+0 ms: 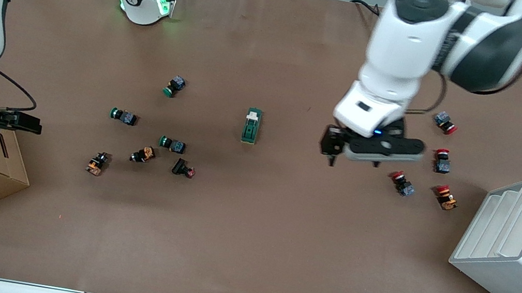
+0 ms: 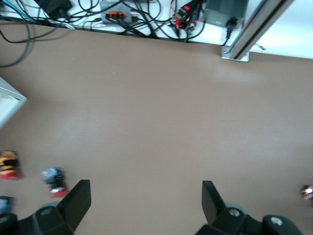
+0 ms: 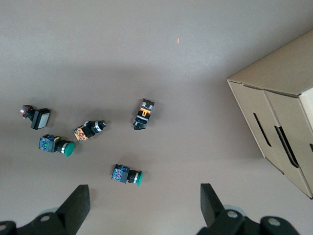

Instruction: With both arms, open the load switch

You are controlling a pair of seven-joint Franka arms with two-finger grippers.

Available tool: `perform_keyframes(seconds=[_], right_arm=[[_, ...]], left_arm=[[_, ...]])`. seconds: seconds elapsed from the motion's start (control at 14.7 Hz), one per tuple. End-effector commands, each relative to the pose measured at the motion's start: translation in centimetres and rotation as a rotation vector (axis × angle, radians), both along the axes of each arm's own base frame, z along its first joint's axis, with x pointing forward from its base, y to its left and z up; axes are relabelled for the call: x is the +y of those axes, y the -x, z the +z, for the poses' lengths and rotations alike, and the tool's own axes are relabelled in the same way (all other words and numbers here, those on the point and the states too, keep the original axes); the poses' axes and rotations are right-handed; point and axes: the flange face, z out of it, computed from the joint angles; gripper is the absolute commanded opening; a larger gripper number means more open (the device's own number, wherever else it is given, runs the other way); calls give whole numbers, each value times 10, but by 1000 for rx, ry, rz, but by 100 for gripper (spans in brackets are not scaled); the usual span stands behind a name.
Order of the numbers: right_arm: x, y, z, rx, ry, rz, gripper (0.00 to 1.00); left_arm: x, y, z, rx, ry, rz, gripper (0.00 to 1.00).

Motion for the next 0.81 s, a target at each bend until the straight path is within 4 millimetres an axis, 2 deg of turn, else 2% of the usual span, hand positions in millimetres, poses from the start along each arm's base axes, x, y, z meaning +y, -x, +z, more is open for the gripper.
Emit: perform_keyframes(seconds=[0.0,0.2,0.34,0.54,0.68,0.75], right_arm=[[1,14,13,-13,11,16,100],[6,14,26,-33,13,22,100],[4,13,33,-47,8,17,100],[9,17,32,-10,10,27,100],[11,27,39,22,8,18,100],[12,33,49,28,1,14,100]], left_arm=[[28,5,13,61,-48,-43,100],[52,4,12,129,-100,-69,100],[59,6,10,165,-118,-81,100],[83,10,22,226,-43,-66,100],[90,13,23,259,-36,-91,100],[96,13,22,274,-48,-110,100]])
